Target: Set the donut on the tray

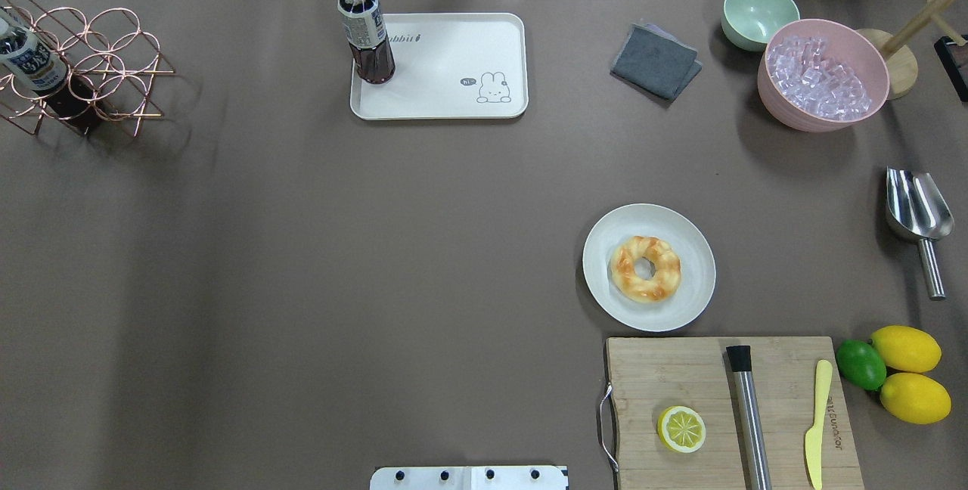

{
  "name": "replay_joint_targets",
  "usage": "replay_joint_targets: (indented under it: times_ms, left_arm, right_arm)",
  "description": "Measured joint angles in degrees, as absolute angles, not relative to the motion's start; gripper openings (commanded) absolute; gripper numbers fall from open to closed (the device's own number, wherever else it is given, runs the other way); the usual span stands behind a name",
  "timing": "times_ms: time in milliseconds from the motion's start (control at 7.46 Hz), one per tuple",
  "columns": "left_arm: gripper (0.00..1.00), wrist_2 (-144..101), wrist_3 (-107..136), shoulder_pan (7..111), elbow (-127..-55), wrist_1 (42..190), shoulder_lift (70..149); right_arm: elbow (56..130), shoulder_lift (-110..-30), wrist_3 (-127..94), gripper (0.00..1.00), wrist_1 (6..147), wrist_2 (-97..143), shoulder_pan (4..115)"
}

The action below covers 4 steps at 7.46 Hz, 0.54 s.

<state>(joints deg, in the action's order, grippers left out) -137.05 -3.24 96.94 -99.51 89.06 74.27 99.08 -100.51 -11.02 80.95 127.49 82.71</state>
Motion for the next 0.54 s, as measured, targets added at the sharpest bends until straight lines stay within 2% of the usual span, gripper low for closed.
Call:
replay_joint_targets:
  times_ms: [536]
  left_arm:
    - [0.98,-136.93,-3.25,96.99,-99.43,89.04,74.2]
  right_arm:
    - [98.56,-100.2,-11.32,1.0,80.88,127.73,82.63]
